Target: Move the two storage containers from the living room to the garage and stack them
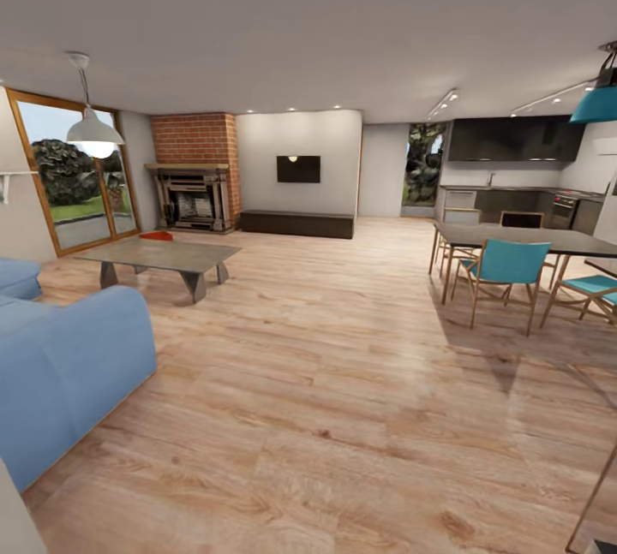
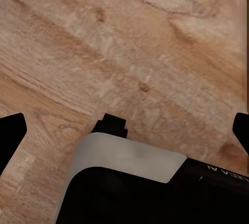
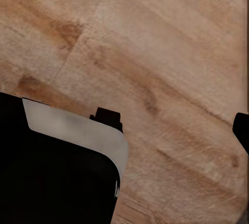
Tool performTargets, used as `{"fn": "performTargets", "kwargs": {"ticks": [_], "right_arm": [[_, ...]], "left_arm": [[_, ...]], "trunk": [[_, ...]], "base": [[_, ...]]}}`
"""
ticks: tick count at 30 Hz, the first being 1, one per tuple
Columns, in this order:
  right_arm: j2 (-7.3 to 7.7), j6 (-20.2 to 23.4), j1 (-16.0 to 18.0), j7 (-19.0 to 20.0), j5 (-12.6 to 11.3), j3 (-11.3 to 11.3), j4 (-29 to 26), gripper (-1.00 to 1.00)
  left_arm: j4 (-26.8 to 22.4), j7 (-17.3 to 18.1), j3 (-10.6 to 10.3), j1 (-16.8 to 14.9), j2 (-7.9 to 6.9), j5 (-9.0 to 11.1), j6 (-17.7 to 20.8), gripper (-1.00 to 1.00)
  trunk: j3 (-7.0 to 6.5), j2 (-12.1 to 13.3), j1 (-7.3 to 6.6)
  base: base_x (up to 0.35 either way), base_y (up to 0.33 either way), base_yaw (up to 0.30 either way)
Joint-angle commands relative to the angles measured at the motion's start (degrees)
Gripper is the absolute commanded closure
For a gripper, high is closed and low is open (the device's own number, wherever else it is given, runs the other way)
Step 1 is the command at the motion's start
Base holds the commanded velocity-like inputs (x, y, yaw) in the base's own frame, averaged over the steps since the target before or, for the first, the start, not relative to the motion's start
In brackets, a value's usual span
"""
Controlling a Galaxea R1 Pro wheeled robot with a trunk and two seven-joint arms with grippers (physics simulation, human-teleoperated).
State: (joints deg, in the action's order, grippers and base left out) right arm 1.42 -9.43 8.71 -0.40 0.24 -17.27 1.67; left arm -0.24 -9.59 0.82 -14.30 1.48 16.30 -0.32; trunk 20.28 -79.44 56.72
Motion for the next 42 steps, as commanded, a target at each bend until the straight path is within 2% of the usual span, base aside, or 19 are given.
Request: {"fn": "performTargets", "kwargs": {"ticks": [1,42], "right_arm": [[-0.01,-0.33,0.08,-0.04,0.02,-0.22,0.18,-1.0],[-0.09,-0.24,0.08,-0.13,0.02,-0.31,0.18,-1.0]], "left_arm": [[-0.03,-0.17,0.06,-0.03,0.02,0.22,-0.03,-1.0],[0.01,-0.18,0.1,-0.03,-0.22,0.23,-0.12,-1.0]], "trunk": [[0.07,-0.03,0.03],[0.07,-0.03,0.03]], "base": [[0.324,0.0,0.0],[0.324,0.0,0.0]]}}
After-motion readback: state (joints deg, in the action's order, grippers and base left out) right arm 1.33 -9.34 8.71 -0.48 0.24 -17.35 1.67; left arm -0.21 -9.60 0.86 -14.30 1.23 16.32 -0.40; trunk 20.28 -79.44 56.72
